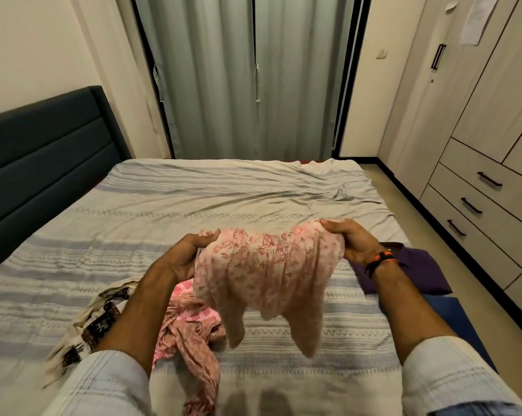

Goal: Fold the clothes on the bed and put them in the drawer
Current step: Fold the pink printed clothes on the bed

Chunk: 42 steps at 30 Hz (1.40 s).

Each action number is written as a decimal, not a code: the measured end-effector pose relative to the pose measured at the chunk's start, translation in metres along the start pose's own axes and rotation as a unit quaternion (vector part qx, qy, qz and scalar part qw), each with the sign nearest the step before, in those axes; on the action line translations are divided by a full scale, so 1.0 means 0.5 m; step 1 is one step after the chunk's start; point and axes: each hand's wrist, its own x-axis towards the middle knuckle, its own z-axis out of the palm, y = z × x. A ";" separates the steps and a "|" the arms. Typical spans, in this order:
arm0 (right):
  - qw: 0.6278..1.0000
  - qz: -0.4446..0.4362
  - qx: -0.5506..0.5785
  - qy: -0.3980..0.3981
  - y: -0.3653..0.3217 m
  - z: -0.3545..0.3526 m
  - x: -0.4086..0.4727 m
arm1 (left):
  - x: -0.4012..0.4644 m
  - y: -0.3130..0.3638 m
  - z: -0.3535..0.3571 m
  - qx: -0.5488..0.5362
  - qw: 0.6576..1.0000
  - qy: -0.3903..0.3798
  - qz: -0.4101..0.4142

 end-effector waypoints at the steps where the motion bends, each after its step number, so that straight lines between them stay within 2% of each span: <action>1: 0.993 0.019 -0.089 0.077 0.003 0.010 0.007 | 0.020 -0.004 -0.005 0.064 0.995 0.079 -0.006; 2: 0.965 0.025 -0.209 0.157 0.008 0.020 0.015 | 0.036 -0.008 -0.005 0.164 0.971 0.172 -0.001; 3: 0.926 0.023 -0.313 0.211 0.012 0.036 0.014 | 0.046 -0.015 0.000 0.265 0.930 0.256 0.011; 4: 0.897 0.011 -0.367 0.245 0.019 0.057 0.009 | 0.047 -0.027 0.017 0.337 0.885 0.319 0.035; 5: 0.886 -0.012 -0.383 0.260 0.023 0.080 0.001 | 0.045 -0.035 0.037 0.368 0.862 0.343 0.059; 9: 0.891 -0.081 -0.381 0.231 0.050 0.145 0.012 | 0.052 -0.066 0.119 0.372 0.865 0.313 0.120; 15: 0.902 -0.099 -0.378 0.182 0.065 0.200 0.030 | 0.052 -0.077 0.196 0.388 0.871 0.247 0.173; 21: 0.932 -0.084 -0.334 0.114 0.066 0.207 0.039 | 0.049 -0.085 0.206 0.414 0.884 0.126 0.175; 25: 0.950 -0.072 -0.299 0.061 0.068 0.212 0.041 | 0.054 -0.090 0.204 0.448 0.882 0.031 0.141; 28: 0.933 -0.081 -0.349 0.036 0.076 0.212 0.045 | 0.056 -0.089 0.188 0.434 0.896 -0.032 0.087; 32: 0.893 -0.133 -0.424 0.071 0.084 0.201 0.046 | 0.046 -0.082 0.183 0.365 0.923 -0.102 0.059; 34: 0.888 -0.153 -0.422 0.098 0.084 0.194 0.046 | 0.048 -0.088 0.175 0.331 0.936 -0.063 0.098; 36: 0.907 -0.139 -0.382 0.111 0.077 0.182 0.045 | 0.056 -0.100 0.159 0.306 0.933 0.094 0.163; 38: 0.940 -0.114 -0.312 0.078 0.064 0.168 0.041 | 0.067 -0.112 0.131 0.286 0.906 0.244 0.195; 39: 0.955 -0.106 -0.274 0.051 0.055 0.162 0.037 | 0.070 -0.114 0.118 0.294 0.897 0.267 0.194; 40: 0.965 -0.096 -0.242 0.023 0.043 0.156 0.031 | 0.074 -0.115 0.104 0.306 0.899 0.254 0.183; 42: 0.976 -0.083 -0.201 -0.026 0.022 0.144 0.024 | 0.077 -0.104 0.085 0.310 0.922 0.178 0.151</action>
